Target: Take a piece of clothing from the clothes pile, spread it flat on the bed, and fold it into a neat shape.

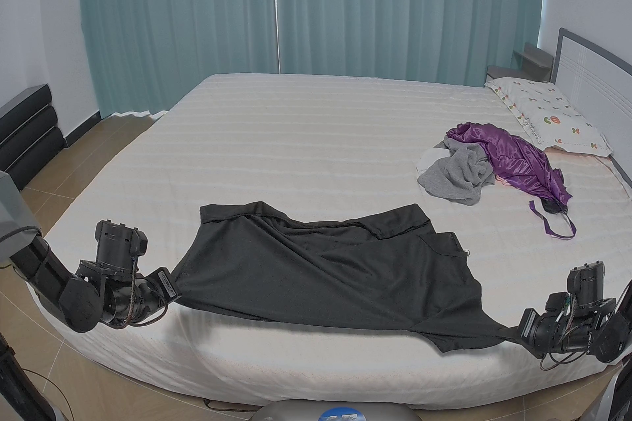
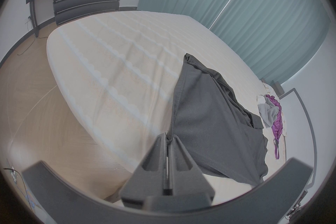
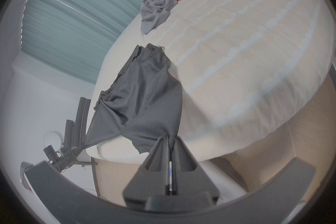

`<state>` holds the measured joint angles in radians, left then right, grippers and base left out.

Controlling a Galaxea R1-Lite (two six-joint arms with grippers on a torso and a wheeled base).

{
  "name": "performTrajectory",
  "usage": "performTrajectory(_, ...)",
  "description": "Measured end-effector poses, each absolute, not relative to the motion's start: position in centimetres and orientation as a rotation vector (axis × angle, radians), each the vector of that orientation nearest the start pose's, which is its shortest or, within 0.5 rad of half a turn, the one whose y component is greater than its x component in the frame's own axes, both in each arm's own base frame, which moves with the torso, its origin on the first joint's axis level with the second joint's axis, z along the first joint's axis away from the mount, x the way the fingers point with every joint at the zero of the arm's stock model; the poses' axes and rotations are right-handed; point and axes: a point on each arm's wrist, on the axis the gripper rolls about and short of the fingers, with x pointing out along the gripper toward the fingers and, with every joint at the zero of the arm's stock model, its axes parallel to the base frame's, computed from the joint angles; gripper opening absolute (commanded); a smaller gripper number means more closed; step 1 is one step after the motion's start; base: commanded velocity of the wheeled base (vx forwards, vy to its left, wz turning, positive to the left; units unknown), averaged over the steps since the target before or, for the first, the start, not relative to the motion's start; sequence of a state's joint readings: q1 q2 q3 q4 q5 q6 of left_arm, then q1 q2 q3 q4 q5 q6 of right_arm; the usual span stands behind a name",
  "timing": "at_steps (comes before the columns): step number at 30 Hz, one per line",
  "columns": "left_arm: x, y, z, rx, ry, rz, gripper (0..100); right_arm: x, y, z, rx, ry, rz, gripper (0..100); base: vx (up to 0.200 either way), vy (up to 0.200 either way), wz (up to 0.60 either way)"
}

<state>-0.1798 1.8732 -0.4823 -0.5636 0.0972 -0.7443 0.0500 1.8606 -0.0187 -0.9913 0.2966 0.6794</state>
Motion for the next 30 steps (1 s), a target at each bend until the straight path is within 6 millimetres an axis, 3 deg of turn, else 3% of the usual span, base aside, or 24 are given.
performTrajectory(9, 25.5, -4.4, 5.2, -0.542, 0.815, 0.216, 0, 17.0, 1.6, 2.1, 0.699, 1.005, 0.089, 0, 0.0, 0.0, 0.0)
performTrajectory(10, 25.4, -4.4, 5.2, -0.541, 0.816, 0.216, 0, 17.0, 1.6, 2.0, 0.689, 1.009, 0.094, 100, 0.0, 0.0, 0.0)
performTrajectory(19, 25.3, -4.6, 5.1, -0.537, 0.824, 0.212, 0, 17.2, 1.6, 1.2, 0.652, 1.048, 0.103, 100, 0.0, 0.0, 0.0)
performTrajectory(30, 24.5, -4.4, 4.9, -0.475, 0.869, 0.206, 0, 20.3, 1.5, 2.9, 0.643, 0.916, 0.108, 100, 0.0, 0.0, 0.0)
